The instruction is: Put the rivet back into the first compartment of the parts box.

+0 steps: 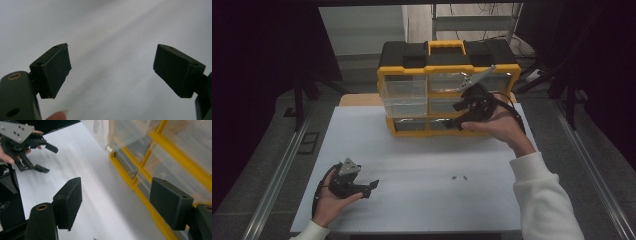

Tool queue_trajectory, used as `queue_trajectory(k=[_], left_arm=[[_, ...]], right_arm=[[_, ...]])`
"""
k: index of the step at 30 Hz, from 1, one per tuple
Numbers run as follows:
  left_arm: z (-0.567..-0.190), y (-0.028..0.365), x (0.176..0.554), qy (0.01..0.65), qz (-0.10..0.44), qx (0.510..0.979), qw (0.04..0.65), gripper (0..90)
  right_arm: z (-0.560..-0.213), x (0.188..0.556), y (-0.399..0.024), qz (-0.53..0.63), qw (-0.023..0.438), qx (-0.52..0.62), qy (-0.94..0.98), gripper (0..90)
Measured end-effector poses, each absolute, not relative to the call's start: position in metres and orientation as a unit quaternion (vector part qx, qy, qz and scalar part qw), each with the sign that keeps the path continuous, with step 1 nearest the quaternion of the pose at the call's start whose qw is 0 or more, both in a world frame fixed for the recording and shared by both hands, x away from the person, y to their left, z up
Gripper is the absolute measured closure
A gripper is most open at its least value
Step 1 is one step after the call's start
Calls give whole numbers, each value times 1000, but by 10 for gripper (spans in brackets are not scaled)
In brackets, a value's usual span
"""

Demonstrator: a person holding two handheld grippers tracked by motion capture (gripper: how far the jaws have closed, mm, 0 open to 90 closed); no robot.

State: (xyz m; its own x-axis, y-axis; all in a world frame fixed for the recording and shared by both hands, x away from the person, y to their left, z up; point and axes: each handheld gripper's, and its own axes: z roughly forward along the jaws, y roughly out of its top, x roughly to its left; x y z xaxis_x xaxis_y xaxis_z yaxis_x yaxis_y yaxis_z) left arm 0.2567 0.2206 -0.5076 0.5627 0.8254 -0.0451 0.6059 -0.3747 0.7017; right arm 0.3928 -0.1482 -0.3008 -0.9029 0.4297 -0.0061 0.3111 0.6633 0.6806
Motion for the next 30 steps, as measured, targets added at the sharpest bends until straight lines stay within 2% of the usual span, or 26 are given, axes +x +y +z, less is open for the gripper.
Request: queue_trajectory(k=[8,18,30], left_arm=[[-507,222,257,441,160,812,346,148],[-507,221,256,439,160,814,346,148],[-506,222,256,440,161,814,344,148]], right_arm=[[-336,385,-161,358,75,214,906,254],[-371,369,-168,353,90,219,905,254],[-414,366,-175,349,67,237,904,244]])
